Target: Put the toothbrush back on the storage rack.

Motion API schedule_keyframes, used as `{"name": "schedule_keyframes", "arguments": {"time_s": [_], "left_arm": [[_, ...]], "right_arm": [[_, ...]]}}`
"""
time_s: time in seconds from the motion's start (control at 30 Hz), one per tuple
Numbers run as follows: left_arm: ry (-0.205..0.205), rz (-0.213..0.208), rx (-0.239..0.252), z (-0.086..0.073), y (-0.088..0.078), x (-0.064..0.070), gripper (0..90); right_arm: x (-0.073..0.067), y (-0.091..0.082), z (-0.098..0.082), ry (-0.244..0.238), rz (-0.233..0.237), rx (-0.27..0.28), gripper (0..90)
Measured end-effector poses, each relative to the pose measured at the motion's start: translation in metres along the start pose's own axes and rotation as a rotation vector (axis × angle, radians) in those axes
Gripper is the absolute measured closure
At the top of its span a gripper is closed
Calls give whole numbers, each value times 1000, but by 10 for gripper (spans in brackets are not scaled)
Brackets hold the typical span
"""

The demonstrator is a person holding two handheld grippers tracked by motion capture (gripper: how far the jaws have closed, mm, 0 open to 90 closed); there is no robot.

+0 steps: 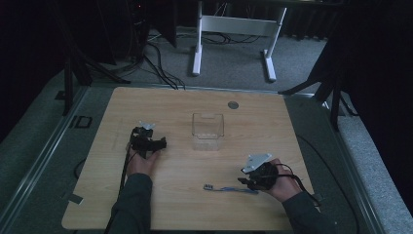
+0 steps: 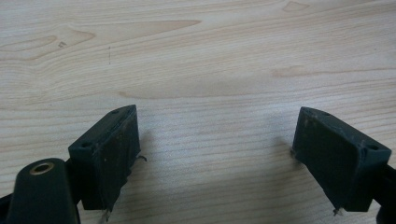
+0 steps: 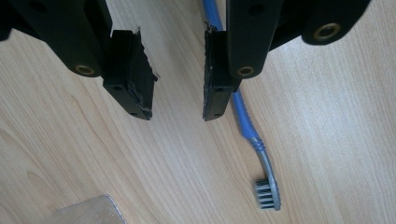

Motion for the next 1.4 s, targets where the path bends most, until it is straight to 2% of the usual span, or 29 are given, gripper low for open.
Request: {"name": "schedule_keyframes", "arguments": {"time_s": [1.0,1.4], "left_arm": [[0,0,0,0,0,0,150],[0,0,0,0,0,0,150]], "right_arm": [[-8,5,5,-39,47,-41,630],[-13,9,6,-71,80,-72,640]]}}
Point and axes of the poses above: each handheld gripper's, and its own axes: y roughly forward along the jaws, z roughly out of its top, x roughly to its right, the point moved 7 cm from there along y, roughly forward along the jaws, and after that the axes turned 2 degrees about -z, right-handed, at the moved point
